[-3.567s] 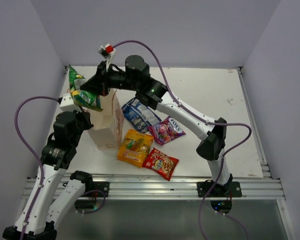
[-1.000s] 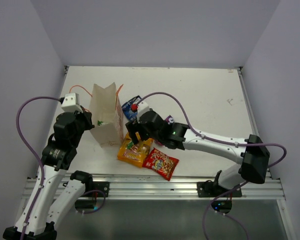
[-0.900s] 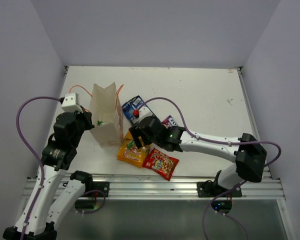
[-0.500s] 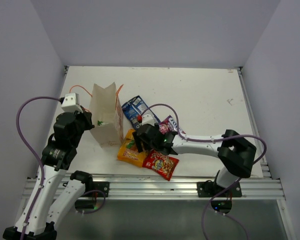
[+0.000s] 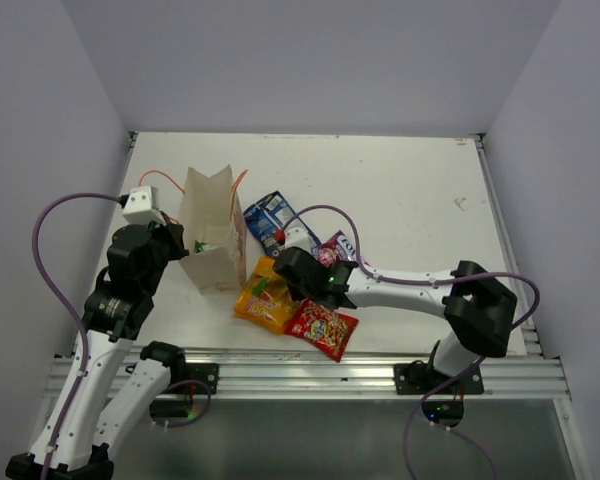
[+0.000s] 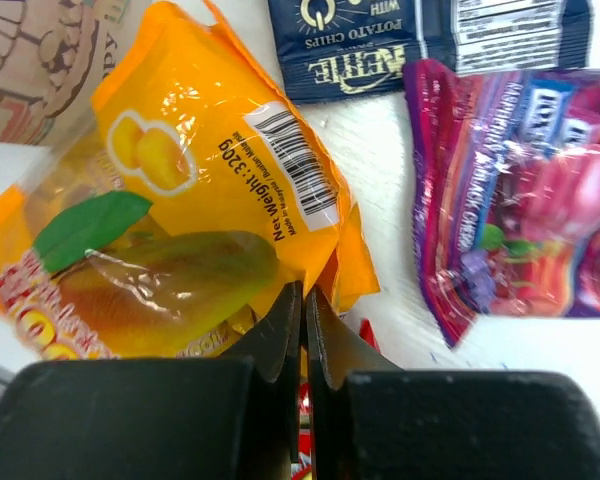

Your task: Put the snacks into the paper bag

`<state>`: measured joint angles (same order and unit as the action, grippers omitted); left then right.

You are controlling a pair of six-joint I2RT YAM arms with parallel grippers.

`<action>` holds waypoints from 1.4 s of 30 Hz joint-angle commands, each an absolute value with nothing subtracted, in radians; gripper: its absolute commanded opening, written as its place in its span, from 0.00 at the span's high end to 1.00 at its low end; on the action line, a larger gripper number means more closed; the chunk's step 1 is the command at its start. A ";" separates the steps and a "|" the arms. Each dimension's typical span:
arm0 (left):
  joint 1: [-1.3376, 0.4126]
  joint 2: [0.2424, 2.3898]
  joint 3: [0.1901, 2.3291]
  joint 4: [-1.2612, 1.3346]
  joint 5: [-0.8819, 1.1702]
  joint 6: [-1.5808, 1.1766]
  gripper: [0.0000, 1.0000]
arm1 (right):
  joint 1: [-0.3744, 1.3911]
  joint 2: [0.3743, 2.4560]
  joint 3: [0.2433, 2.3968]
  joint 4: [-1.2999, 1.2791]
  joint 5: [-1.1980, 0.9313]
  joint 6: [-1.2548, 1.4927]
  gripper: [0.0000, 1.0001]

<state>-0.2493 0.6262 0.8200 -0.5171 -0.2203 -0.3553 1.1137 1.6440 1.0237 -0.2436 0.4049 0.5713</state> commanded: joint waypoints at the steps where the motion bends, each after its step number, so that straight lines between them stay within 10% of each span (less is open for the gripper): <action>1: -0.255 0.618 0.811 -0.485 -0.207 -0.339 1.00 | 1.121 1.514 1.126 -0.405 0.515 0.514 1.00; 16: -0.255 0.614 0.810 -0.480 -0.193 -0.339 1.00 | 1.126 1.558 1.744 -0.551 0.701 0.194 1.00; 26: -0.255 0.612 0.810 -0.479 -0.187 -0.337 1.00 | 1.183 1.962 2.711 -0.579 0.771 -0.207 1.00; 42: -0.255 0.611 0.810 -0.474 -0.172 -0.334 1.00 | 1.226 1.999 2.569 -0.440 0.693 -0.130 1.00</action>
